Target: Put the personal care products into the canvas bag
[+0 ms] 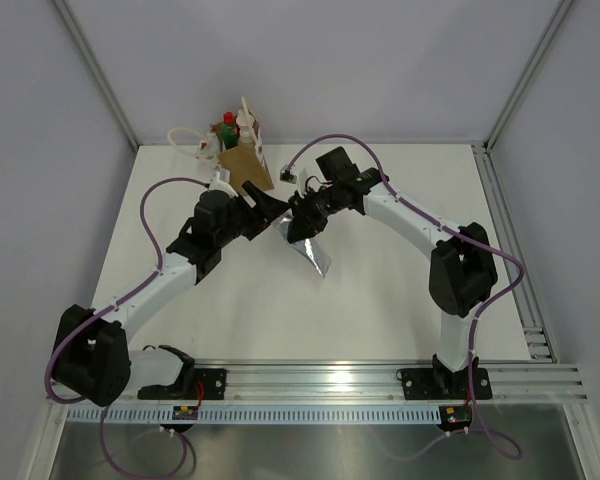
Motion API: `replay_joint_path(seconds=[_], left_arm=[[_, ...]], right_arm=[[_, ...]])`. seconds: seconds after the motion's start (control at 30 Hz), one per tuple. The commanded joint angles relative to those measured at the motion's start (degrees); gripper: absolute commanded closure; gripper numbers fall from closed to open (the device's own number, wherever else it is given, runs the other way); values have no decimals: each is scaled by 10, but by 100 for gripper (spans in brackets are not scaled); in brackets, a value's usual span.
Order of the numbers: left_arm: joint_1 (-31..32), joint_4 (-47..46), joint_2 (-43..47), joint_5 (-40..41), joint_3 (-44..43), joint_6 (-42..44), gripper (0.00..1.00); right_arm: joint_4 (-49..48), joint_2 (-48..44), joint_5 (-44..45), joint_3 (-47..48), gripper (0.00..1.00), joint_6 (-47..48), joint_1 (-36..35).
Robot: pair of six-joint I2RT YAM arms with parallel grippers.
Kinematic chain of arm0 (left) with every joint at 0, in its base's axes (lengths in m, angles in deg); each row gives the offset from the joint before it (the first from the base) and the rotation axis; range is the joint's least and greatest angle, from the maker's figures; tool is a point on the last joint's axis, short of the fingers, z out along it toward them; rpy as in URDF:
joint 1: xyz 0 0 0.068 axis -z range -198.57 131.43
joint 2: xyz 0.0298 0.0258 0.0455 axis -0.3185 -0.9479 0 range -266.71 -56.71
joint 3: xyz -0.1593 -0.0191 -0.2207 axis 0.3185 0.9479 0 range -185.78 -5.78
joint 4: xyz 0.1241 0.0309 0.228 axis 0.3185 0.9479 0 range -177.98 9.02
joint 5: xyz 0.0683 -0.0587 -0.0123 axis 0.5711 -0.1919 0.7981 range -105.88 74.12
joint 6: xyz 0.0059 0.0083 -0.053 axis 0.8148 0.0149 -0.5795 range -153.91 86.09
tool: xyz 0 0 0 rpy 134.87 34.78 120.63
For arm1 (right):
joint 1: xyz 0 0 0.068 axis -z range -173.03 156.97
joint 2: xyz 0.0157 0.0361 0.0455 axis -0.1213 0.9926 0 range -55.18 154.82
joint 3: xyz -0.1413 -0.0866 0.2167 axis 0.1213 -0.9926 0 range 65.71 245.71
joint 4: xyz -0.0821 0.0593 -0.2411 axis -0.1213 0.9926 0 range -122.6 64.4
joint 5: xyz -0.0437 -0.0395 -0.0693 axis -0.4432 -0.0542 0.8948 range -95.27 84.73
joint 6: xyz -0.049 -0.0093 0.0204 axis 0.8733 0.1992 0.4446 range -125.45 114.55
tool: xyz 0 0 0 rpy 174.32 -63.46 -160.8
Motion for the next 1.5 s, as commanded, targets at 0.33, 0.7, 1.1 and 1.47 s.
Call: replay_joint_path(seconds=[0.33,0.7,1.1,1.47], left_arm=[[14,34,-36,26,-67,32,59],[2,89,-28,40,-104,123,100],[-172,248,-69,51,-308,282,100],[-193,242,-277,301,-602,232,100]], right_arm=[[-81,-45,11,13,80,-63,-9],[-58,-21,-37,38,1,-49,-7],[40,-70,-88,50,1,73,95],[-2,-129,-107,-69,1,48,139]])
